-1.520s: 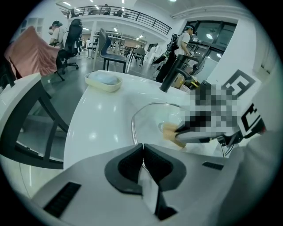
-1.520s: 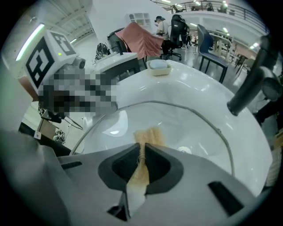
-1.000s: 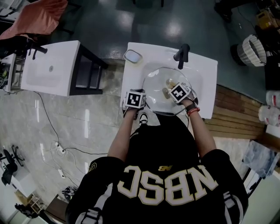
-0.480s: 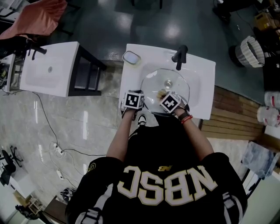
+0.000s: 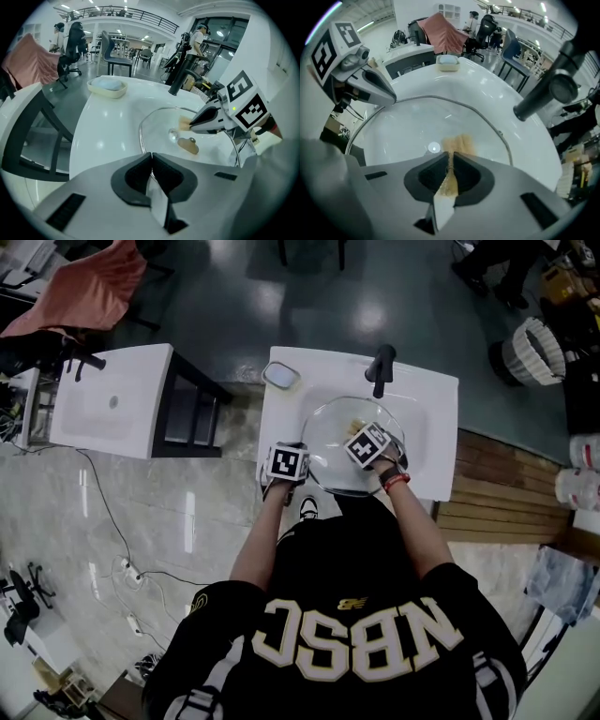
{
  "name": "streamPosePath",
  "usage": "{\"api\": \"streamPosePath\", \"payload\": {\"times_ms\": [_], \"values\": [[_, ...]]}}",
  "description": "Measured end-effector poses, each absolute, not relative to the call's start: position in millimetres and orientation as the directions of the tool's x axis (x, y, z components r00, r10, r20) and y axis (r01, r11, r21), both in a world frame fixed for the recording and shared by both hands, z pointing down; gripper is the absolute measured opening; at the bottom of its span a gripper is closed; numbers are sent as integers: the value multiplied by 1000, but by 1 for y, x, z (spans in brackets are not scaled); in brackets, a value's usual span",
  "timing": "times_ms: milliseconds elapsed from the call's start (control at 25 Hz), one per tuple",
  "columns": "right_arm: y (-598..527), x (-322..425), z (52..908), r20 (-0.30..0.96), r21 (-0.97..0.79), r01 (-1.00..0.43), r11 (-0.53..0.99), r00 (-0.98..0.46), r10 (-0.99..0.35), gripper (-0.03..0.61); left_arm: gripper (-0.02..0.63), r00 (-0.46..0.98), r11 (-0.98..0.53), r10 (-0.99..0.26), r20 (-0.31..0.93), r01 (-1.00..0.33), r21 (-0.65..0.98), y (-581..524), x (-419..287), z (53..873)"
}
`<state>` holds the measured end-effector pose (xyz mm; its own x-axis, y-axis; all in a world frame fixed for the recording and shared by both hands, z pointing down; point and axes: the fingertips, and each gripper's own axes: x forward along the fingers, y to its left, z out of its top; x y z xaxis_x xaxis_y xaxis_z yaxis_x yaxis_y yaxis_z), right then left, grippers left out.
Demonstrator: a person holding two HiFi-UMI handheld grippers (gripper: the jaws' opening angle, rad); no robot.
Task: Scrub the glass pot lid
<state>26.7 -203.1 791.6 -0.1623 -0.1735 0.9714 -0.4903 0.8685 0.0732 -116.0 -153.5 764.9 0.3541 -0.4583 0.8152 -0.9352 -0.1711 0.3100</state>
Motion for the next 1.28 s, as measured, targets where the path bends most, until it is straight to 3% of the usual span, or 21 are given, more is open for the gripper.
{"api": "streamPosePath", "payload": {"times_ms": [200,520,1040,1280], "values": [[-167,26,782,964,-143,-563,814,-266,-15,38,17,346,-193,-447,825,-938,289,-152,-116,768],[-136,-4,776,928,-289,-575,765,-364,77,38,17,348,-206,-435,830,-936,285,-154,-115,773],[-204,29,650,749,-231,-746,625,-546,-375,38,15,432,-217,-547,717,-901,377,-175,-104,709],[-234,49,575,576,-153,-796,586,-553,-602,40,15,438,-287,-724,533,-894,344,-218,-93,612]]}}
